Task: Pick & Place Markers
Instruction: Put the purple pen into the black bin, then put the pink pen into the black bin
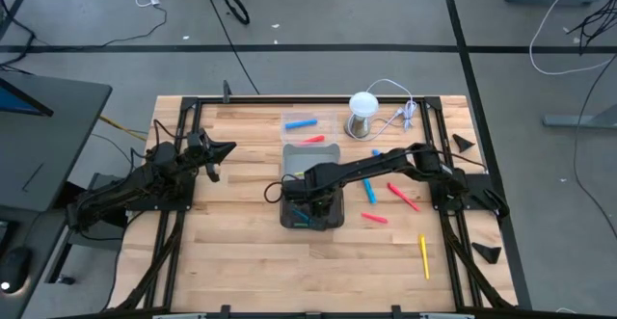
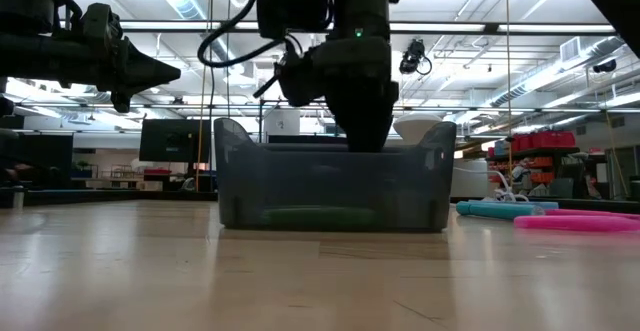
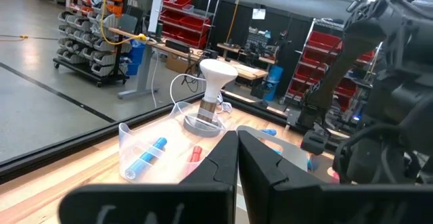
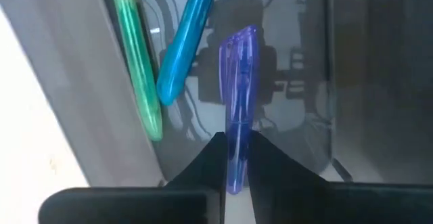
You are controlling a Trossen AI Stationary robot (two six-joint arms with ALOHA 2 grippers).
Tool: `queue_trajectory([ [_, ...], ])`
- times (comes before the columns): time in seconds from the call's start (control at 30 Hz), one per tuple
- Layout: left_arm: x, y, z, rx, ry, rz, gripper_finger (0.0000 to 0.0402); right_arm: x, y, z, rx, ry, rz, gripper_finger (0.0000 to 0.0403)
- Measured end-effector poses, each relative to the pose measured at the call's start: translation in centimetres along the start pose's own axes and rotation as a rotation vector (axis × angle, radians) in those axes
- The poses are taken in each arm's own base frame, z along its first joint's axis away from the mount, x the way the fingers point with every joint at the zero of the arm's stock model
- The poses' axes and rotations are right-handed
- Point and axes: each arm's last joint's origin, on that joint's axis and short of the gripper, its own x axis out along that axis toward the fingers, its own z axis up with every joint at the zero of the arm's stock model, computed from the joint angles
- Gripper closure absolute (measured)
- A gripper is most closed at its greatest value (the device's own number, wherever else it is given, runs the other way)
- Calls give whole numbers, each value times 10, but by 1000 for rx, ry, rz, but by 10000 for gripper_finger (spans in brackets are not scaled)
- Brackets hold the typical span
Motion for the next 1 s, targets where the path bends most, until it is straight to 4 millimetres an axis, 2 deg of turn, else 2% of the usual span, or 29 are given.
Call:
queue_trajectory([
  [0.2,0,0,0,0,0,0,388,13,2,1,20,-26,10,366],
  [0.57,0,0,0,0,0,0,388,17,6,1,18,-50,18,359],
  [0.73,0,0,0,0,0,0,387,17,7,1,42,-49,18,332],
  [1.0,0,0,0,0,-1,0,387,17,7,1,38,-49,17,264],
])
